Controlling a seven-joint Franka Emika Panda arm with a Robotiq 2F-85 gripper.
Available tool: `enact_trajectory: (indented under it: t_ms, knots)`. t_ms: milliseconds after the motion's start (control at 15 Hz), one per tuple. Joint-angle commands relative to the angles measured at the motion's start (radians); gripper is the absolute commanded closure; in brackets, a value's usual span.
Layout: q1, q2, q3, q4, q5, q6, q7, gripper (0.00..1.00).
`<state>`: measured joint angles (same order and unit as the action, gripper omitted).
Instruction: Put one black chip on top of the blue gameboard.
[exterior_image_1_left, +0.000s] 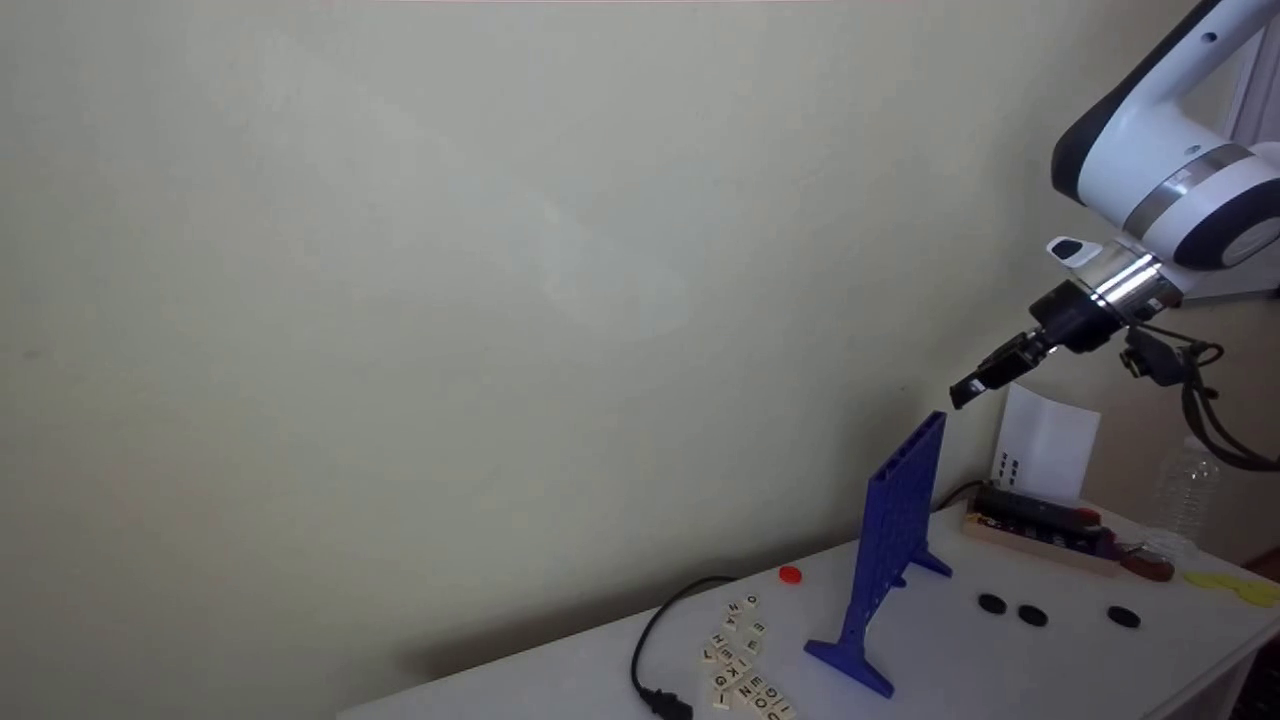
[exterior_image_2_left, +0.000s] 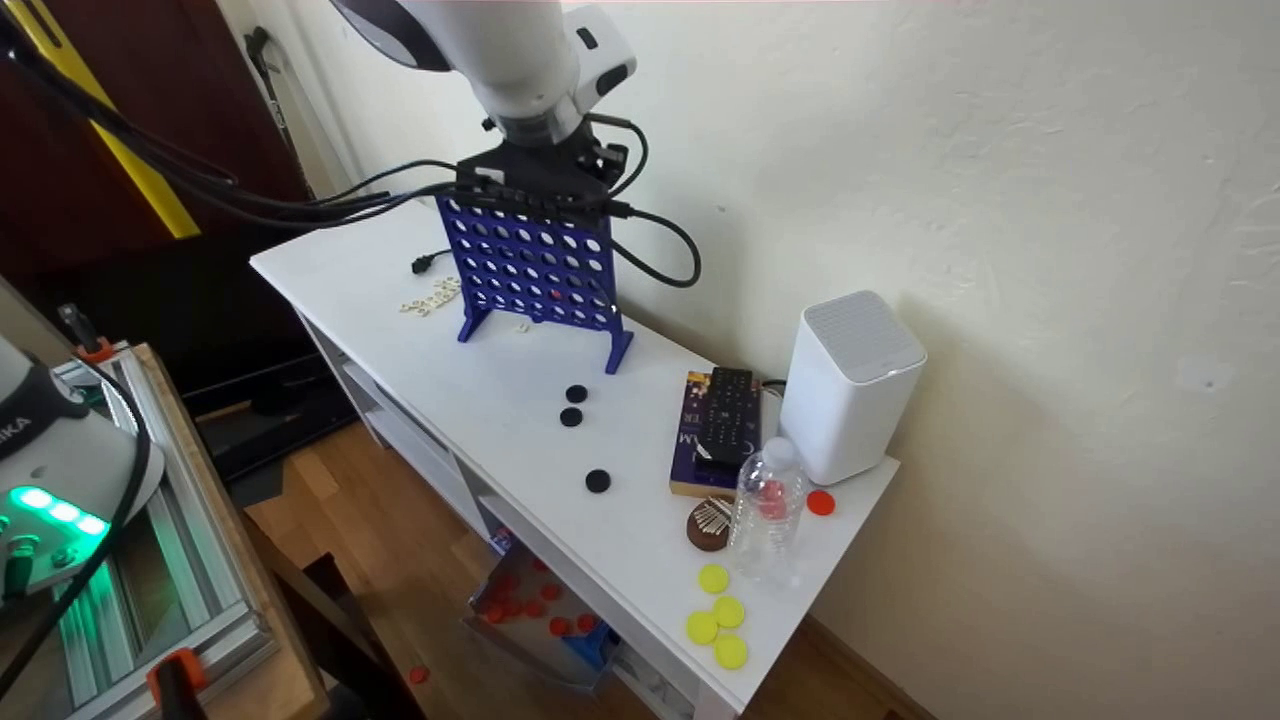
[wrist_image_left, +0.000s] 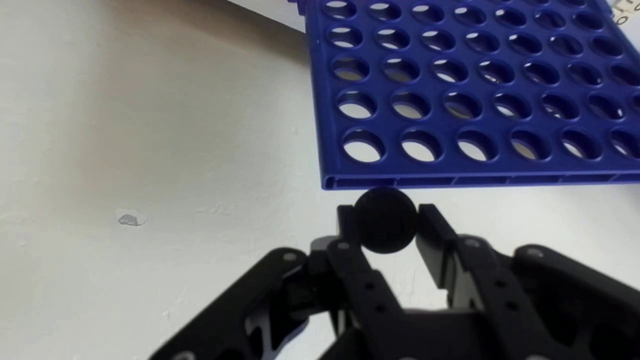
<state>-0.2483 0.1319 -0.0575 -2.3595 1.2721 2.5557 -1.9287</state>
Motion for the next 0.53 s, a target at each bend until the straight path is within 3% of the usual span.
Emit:
enact_trajectory:
  t_ms: [0,467]
  knots:
    - [0.023,0.029,-0.029,0.03,0.057,-0.038,-0.075,0.9]
    - [0.032,0.065,-0.039,0.054,0.087,-0.074,-0.136,0.9]
